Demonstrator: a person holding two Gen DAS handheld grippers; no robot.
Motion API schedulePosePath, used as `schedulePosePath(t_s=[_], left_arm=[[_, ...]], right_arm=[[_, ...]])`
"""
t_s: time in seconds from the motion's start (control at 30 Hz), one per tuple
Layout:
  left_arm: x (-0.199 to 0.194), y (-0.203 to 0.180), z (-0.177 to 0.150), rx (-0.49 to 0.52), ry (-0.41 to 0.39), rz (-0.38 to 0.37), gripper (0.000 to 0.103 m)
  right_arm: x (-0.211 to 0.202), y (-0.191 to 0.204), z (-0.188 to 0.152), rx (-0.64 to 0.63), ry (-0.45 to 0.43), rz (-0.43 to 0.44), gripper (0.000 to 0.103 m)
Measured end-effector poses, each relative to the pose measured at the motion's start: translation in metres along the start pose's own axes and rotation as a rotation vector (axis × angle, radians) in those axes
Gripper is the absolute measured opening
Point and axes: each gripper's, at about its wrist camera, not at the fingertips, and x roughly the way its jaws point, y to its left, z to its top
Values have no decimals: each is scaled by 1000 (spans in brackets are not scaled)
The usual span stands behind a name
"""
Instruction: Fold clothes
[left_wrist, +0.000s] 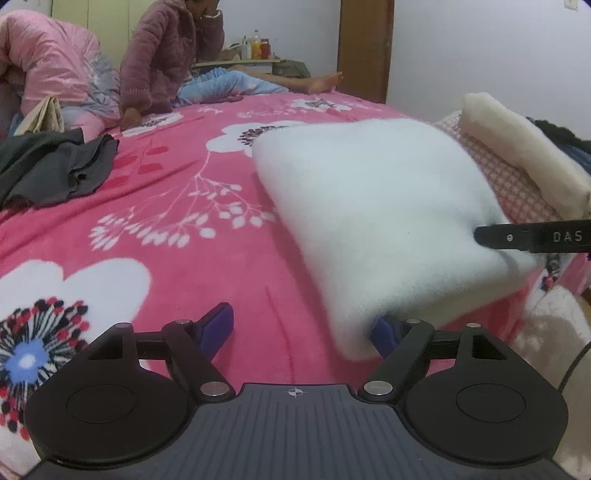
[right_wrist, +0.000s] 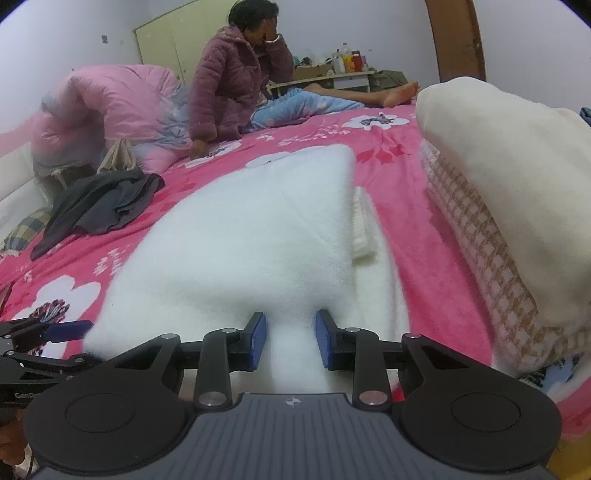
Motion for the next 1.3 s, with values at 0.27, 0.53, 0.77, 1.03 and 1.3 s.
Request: schedulePosePath(t_s=[0.27,0.53,0.77,1.03,1.3], left_arm=[[-49,44,-1,-144,-33,-163,80],[-6,23,18,-153,-5,-137,80],[9,29,11,-196,48,-148,84],[13,37,7,-230,55,-168,85],[14,41,2,-241,47,-189,86]], right_arm=[[-51,36,48,-98,-107,99,32],[31,47,32,-117,118,223,32],[10,60,83,-116,9,194,32],[62,75,87,-187,118,144,33],[107,83,77,-341,90,136,37]])
